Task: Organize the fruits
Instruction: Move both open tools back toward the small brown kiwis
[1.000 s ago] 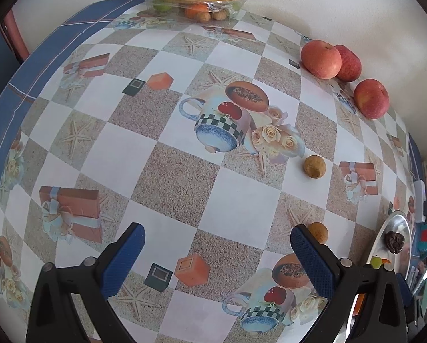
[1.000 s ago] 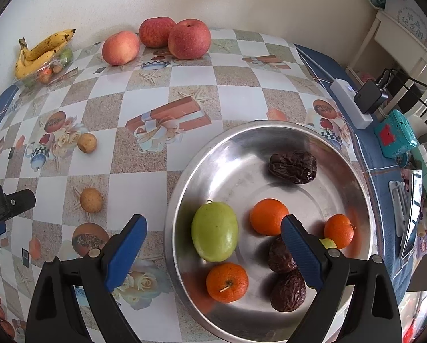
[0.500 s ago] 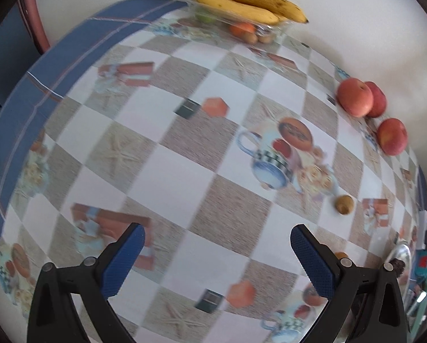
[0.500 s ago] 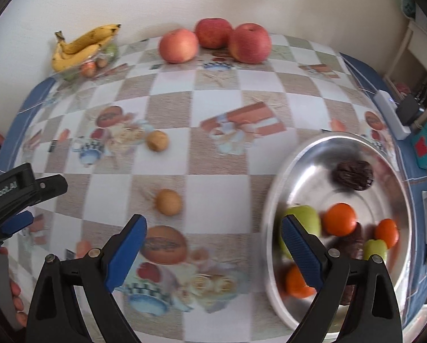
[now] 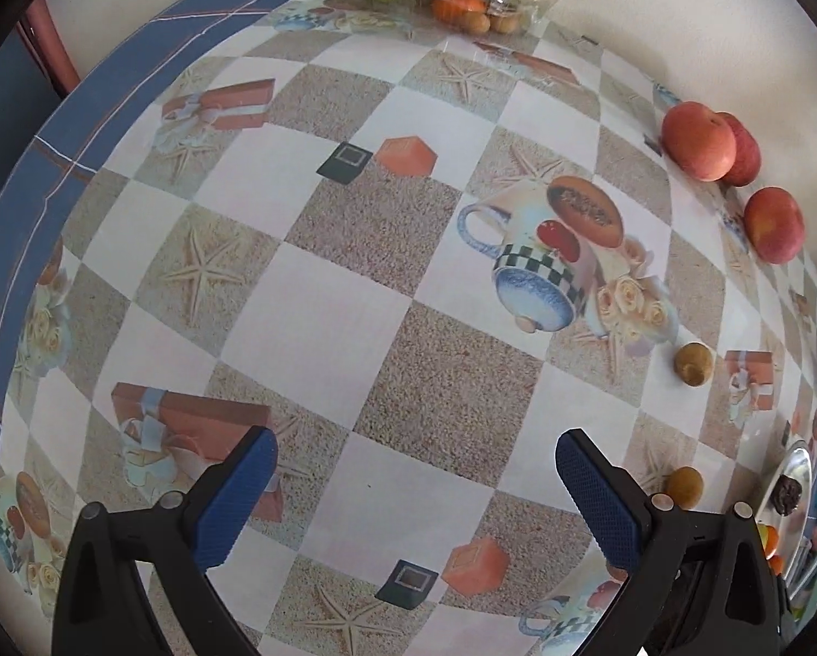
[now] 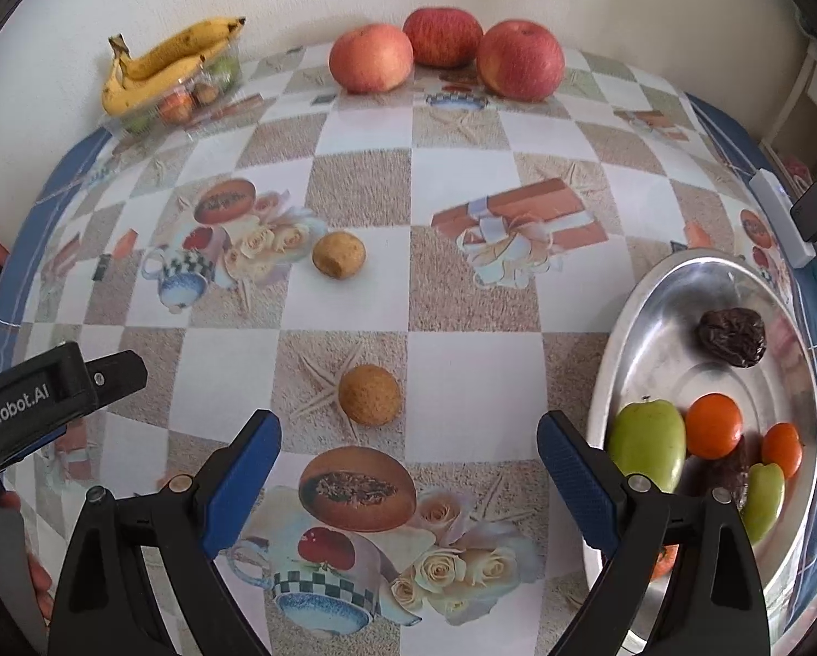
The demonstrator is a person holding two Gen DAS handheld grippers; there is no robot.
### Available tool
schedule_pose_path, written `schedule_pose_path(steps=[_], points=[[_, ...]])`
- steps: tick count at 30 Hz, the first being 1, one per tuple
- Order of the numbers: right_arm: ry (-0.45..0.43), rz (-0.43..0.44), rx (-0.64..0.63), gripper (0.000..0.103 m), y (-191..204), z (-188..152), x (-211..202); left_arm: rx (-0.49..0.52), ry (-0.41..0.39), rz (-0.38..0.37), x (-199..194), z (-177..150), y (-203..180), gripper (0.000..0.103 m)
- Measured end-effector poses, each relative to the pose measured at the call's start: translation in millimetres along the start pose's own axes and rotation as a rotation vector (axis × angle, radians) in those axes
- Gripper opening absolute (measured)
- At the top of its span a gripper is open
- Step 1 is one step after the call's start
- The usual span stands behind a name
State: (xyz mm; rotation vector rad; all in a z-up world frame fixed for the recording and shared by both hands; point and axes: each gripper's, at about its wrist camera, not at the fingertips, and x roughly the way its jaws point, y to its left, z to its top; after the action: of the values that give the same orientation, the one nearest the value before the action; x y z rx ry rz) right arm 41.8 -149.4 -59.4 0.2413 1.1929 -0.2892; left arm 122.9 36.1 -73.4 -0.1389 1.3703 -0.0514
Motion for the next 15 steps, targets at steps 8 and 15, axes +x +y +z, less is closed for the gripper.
schedule_pose_path(steps=[8, 15], points=[[0.028, -0.021, -0.004, 0.095, 0.1, 1.8, 15.2, 0.027, 0.007, 0.023, 16.0, 7.4, -13.1, 0.103], [0.048, -0.034, -0.016, 0.095, 5.7, 5.2, 27.5, 0.047, 0.034, 0.025, 32.9, 7.8, -22.8, 0.103]])
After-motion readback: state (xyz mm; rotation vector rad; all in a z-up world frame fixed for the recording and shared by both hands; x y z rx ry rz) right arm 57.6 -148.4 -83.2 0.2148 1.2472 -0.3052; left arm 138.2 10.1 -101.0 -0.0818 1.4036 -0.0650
